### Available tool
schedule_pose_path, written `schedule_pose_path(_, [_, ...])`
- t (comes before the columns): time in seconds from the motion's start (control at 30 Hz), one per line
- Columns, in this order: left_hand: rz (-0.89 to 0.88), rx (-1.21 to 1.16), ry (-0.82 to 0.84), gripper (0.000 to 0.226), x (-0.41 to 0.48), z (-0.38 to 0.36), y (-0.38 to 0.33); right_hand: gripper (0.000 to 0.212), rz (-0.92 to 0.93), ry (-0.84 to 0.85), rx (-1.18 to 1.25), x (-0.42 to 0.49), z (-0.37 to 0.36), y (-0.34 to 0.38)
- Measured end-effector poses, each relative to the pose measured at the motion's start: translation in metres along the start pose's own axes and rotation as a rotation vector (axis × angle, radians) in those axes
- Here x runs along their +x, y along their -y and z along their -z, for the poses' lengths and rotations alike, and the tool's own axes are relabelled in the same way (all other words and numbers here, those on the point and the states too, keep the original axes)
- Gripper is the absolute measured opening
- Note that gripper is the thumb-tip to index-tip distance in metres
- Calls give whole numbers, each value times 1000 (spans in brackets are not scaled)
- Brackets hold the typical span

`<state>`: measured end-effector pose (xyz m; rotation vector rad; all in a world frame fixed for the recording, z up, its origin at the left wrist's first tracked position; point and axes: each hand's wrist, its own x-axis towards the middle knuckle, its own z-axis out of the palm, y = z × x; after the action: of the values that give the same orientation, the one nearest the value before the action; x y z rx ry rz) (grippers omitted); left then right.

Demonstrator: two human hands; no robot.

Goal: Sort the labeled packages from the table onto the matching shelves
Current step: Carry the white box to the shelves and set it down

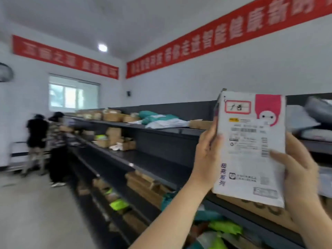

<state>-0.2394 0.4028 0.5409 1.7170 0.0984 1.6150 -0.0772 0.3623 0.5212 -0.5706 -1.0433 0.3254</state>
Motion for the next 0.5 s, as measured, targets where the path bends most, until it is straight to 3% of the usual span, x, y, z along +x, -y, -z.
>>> schedule_pose_path(0.23, [-22,261,-215,38,-32,178,-70,45,-119,332,258,-53,-192,-59])
schedule_pose_path(0.5, [-36,466,-481,42,-73,317,-142,54,-181,522,439,-118,-355,-83])
